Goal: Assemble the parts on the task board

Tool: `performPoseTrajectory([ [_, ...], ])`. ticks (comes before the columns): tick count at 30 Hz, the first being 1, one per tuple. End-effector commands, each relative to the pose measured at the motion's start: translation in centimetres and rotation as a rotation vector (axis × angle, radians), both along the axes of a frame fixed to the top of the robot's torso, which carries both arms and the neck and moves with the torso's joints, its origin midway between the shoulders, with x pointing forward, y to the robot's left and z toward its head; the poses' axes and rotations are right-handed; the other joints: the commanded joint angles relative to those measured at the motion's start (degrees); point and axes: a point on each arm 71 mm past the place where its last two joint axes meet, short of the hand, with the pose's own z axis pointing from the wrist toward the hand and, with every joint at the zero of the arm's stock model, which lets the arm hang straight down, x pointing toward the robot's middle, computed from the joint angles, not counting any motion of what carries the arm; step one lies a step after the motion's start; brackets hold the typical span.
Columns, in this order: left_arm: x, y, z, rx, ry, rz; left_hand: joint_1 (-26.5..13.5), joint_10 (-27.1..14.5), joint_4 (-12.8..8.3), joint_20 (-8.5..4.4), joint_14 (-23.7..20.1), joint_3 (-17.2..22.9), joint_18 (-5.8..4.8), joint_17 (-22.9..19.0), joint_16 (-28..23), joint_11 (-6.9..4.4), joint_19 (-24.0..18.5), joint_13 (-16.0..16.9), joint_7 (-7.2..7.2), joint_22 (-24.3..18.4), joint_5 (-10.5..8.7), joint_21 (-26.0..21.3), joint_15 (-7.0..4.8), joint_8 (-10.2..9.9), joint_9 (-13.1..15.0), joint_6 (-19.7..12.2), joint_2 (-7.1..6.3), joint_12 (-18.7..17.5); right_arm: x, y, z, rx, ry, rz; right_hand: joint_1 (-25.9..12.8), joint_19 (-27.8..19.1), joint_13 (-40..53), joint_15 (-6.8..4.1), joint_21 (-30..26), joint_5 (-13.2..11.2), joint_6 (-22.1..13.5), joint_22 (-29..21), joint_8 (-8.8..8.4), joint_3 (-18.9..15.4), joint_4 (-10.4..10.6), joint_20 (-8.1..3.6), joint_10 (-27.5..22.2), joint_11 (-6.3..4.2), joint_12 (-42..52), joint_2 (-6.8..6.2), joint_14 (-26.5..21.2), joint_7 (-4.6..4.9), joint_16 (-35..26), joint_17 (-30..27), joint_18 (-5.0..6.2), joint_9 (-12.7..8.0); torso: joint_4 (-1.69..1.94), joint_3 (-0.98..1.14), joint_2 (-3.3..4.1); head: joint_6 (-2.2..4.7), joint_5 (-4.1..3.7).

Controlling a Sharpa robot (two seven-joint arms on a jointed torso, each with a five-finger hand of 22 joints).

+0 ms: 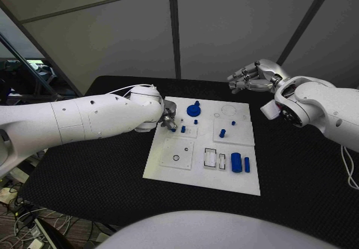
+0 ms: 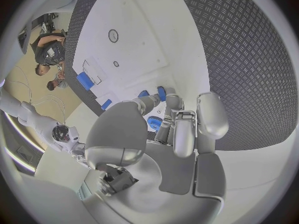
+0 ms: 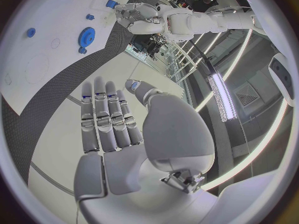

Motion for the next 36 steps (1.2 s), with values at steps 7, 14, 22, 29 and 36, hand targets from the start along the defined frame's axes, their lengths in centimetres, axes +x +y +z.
performPoseTrajectory([
  [7,-0.11,-0.02,-0.20,0.022,0.011,-0.022,-0.30,0.74,-3.75,-0.04,5.00,4.45,-6.78,12.92,0.31,-0.41,0.42,-0.04,0.00,9.43,-0.05,0.46,-0.37,0.31,0.11,-0.04,-0.48,0.24,0.01,0.09,0.13,0.001,-0.003,0.010,0.10,0.46,-0.07,-0.37,-0.19,0.22,0.03,-0.07,0.31,0.29,0.01,-0.13,-0.08,-0.15,0.21,0.18,0.16,-0.09,-0.02,-0.09,0.13,0.01,-0.04,0.01,0.01,0.00,0.00],
  [14,-0.02,-0.12,-0.16,0.013,0.003,-0.019,-3.93,0.98,-1.69,-0.04,5.13,2.29,-6.82,13.16,0.47,-0.54,0.53,-0.73,-0.25,9.47,-0.32,0.69,-0.42,0.41,-0.01,0.63,-1.81,-0.03,0.01,0.08,0.13,0.001,-0.003,0.010,0.10,0.48,-0.11,-0.38,-0.24,0.25,0.03,-0.08,0.34,0.32,-0.02,-0.13,-0.12,-0.15,0.24,0.18,0.15,-0.10,-0.04,-0.12,0.13,0.01,-0.02,0.04,0.00,0.00,-0.01],
  [22,0.17,-0.08,-0.13,0.004,-0.006,-0.007,-6.02,1.19,-0.11,-0.16,5.23,-0.90,-6.88,13.34,0.58,-0.68,0.67,-0.78,-0.39,9.55,-0.37,1.05,-0.55,0.23,-0.36,1.29,-2.50,0.12,0.00,0.06,0.14,0.001,-0.004,0.009,0.10,0.48,-0.11,-0.38,-0.24,0.25,0.03,-0.08,0.34,0.32,-0.02,-0.13,-0.12,-0.15,0.24,0.18,0.15,-0.10,-0.04,-0.12,0.13,0.01,-0.04,0.02,-0.01,0.00,-0.04],
  [29,0.29,0.03,-0.14,0.004,-0.008,0.000,-7.63,1.36,1.53,-0.21,5.32,-4.25,-6.93,13.52,0.69,-0.68,0.79,-0.60,-0.40,9.60,-0.32,1.29,-0.57,-0.07,-0.78,1.82,-3.11,0.40,-0.01,0.03,0.15,0.002,-0.005,0.009,0.10,0.48,-0.11,-0.38,-0.24,0.25,0.03,-0.08,0.34,0.32,-0.02,-0.13,-0.12,-0.15,0.24,0.18,0.15,-0.10,-0.04,-0.12,0.13,0.01,-0.01,0.02,-0.01,0.00,-0.04],
  [36,0.40,0.08,-0.13,-0.001,-0.014,0.007,-8.80,1.52,3.17,-0.22,5.40,-6.56,-6.98,13.68,0.79,-0.67,0.91,-0.37,-0.39,9.67,-0.25,1.58,-0.57,-0.36,-1.13,2.19,-3.06,0.67,-0.01,0.05,0.15,0.002,-0.005,0.009,0.10,0.48,-0.11,-0.38,-0.24,0.25,0.03,-0.08,0.34,0.32,-0.02,-0.13,-0.12,-0.15,0.24,0.18,0.15,-0.10,-0.04,-0.12,0.13,0.01,0.01,0.02,-0.02,0.00,-0.02],
])
